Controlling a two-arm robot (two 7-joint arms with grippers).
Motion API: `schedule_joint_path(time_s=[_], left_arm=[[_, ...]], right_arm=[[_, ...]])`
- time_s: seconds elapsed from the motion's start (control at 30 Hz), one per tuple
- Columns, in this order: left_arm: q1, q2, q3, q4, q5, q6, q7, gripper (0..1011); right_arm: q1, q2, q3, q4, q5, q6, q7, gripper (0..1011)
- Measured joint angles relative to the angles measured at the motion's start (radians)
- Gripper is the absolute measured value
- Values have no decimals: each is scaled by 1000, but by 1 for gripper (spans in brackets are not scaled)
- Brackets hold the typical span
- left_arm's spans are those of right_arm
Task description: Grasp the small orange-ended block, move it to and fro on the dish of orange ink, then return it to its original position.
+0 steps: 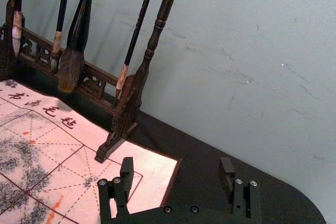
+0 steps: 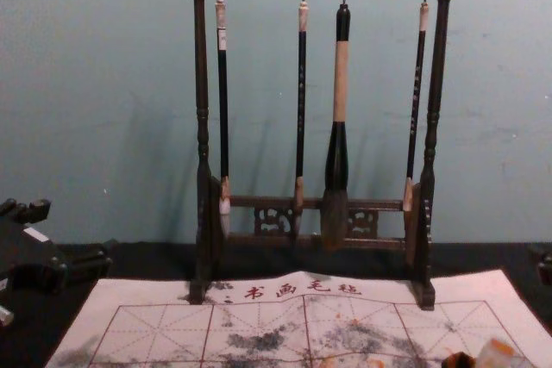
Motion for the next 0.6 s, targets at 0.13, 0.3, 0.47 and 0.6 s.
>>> schedule_joint_path(time_s=[0.13,0.3,0.47,0.6], left_arm=[[0,0,0,0,0,0,0,1001],[0,0,0,0,0,0,0,1001],[0,0,0,0,0,0,0,1001],[0,0,0,0,0,0,0,1001]], right_arm=[[0,0,0,0,0,0,0,1003],[0,0,0,0,0,0,0,1003],[0,0,0,0,0,0,0,1003],[0,0,0,0,0,0,0,1002]])
